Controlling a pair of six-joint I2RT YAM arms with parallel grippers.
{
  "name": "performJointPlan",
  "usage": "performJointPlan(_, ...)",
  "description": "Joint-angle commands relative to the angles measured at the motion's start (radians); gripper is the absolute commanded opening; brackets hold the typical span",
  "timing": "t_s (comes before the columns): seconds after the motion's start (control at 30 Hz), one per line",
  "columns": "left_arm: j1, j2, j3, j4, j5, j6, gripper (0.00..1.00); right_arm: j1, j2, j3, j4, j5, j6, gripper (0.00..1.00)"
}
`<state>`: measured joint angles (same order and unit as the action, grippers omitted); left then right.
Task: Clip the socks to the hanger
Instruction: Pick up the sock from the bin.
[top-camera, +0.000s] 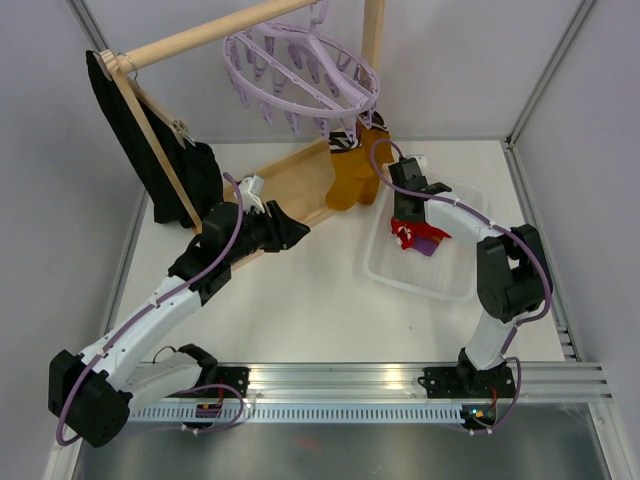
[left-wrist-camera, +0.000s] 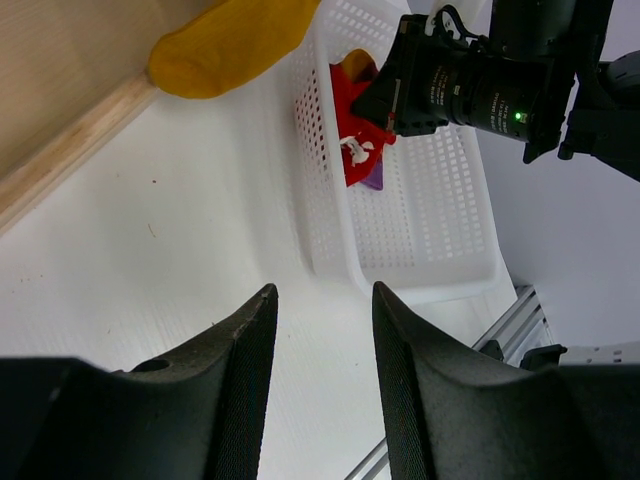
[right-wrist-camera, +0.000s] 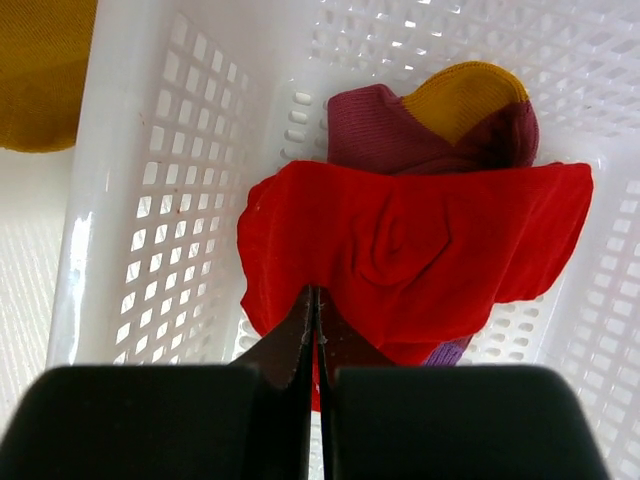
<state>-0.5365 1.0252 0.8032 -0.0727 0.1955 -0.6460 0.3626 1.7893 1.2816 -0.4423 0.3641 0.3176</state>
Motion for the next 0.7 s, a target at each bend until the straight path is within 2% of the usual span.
performJointPlan(0.0, -0.003, 0.004, 0.033, 0.050, 0.038, -0.010, 0.48, -0.005, -0.051, 0.042, -0.019, 0.019, 0.012, 0.00)
performJointPlan(0.17, -0.022, 0.027, 0.031, 0.161, 0.093, -0.047, 0.47, -0.008, -0.145, 0.088, -0.056, 0.016, 0.035, 0.00)
performJointPlan(0.4, -0.183, 0.130, 0.068, 0.330, -0.008, -0.057, 0.49, -0.028, -0.260, 0.117, -0.091, -0.037, 0.084, 0.00)
performJointPlan(0.53, -0.232, 0.209, 0.073, 0.470, -0.077, -0.087, 0.50, -0.036, -0.352, 0.116, -0.104, -0.073, 0.133, 0.00)
performJointPlan(0.67, -0.258, 0.329, 0.122, 0.593, -0.076, -0.170, 0.51, -0.036, -0.442, 0.111, -0.108, -0.100, 0.172, 0.00)
